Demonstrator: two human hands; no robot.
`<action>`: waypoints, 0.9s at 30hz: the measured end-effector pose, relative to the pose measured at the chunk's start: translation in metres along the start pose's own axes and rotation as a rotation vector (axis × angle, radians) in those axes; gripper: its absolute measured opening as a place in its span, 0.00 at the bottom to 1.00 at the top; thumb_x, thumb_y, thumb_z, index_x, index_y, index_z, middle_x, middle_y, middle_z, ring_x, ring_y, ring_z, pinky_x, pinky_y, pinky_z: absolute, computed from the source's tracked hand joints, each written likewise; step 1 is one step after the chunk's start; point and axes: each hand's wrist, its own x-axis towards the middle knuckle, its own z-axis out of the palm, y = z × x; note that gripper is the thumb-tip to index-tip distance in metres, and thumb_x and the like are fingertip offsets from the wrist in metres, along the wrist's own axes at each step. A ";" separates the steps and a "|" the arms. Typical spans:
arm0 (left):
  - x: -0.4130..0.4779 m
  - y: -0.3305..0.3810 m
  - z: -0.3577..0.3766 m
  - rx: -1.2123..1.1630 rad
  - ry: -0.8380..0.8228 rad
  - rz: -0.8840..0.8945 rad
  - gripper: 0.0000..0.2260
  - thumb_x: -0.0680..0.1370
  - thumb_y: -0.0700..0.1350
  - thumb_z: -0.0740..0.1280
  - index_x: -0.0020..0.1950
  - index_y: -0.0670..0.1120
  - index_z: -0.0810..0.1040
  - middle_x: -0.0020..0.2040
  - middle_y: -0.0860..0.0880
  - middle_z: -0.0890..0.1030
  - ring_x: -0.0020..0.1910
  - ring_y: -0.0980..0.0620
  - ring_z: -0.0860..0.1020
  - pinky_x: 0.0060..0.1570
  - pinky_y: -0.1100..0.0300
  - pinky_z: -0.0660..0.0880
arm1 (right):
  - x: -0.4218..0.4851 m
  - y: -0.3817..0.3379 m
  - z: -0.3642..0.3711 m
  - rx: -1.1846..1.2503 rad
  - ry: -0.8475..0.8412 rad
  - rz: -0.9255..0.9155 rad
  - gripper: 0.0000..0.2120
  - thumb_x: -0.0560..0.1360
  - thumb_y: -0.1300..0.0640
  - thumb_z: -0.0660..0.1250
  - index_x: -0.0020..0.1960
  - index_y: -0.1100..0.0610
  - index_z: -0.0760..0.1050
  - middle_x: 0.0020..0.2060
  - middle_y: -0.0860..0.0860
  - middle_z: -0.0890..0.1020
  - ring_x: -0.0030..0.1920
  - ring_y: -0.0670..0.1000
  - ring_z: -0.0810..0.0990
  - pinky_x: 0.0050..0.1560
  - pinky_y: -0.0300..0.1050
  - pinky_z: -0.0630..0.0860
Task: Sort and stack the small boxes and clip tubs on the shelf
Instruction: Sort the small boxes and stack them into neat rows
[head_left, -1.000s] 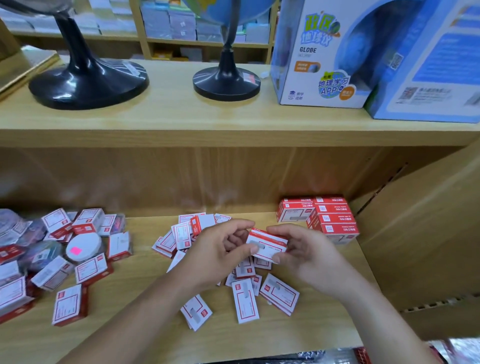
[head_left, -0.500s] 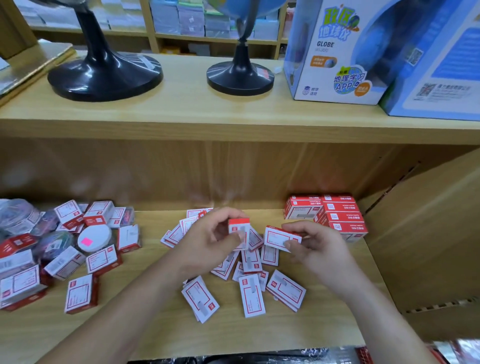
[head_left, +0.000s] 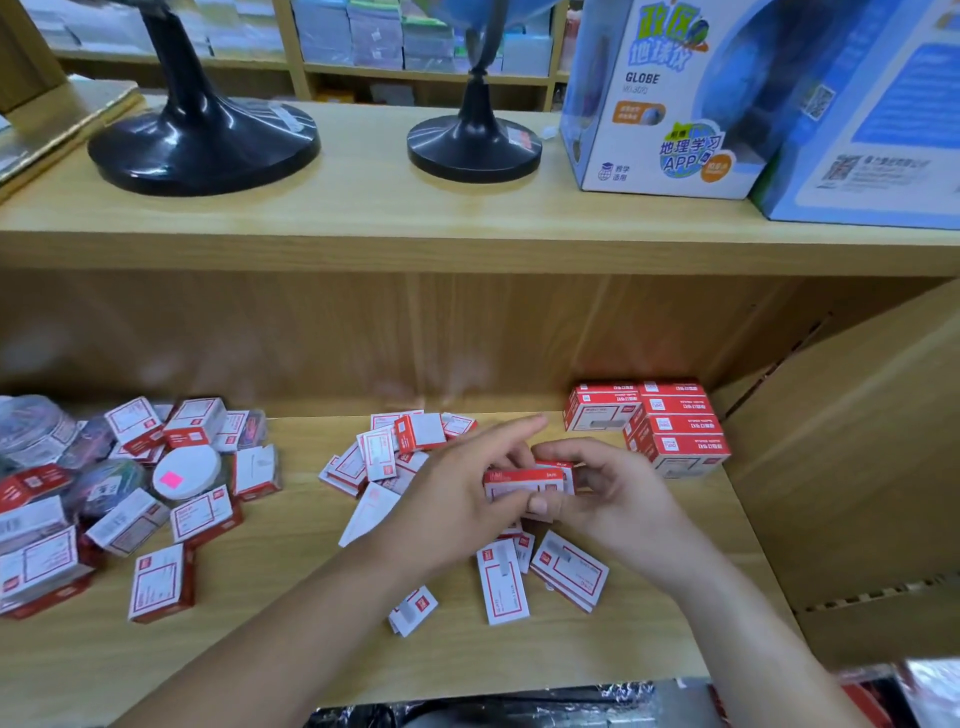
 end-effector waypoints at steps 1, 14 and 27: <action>0.000 -0.001 0.001 0.066 0.072 0.015 0.27 0.73 0.42 0.77 0.70 0.55 0.76 0.52 0.59 0.77 0.52 0.57 0.80 0.52 0.60 0.77 | 0.000 -0.001 0.001 0.020 0.032 -0.001 0.19 0.69 0.65 0.78 0.58 0.56 0.81 0.50 0.53 0.86 0.51 0.54 0.85 0.54 0.50 0.82; -0.017 -0.022 0.010 0.275 0.231 -0.063 0.11 0.79 0.58 0.69 0.44 0.52 0.81 0.37 0.56 0.73 0.37 0.56 0.74 0.37 0.54 0.74 | 0.001 0.002 0.010 0.057 0.168 0.024 0.12 0.77 0.64 0.70 0.59 0.54 0.80 0.47 0.46 0.87 0.48 0.51 0.86 0.50 0.46 0.83; 0.000 -0.018 0.000 0.001 0.042 -0.216 0.20 0.75 0.46 0.76 0.66 0.58 0.79 0.53 0.60 0.83 0.45 0.59 0.82 0.49 0.61 0.79 | 0.004 0.005 -0.002 -0.008 0.027 -0.083 0.20 0.77 0.68 0.69 0.66 0.53 0.75 0.54 0.50 0.84 0.56 0.47 0.82 0.57 0.42 0.79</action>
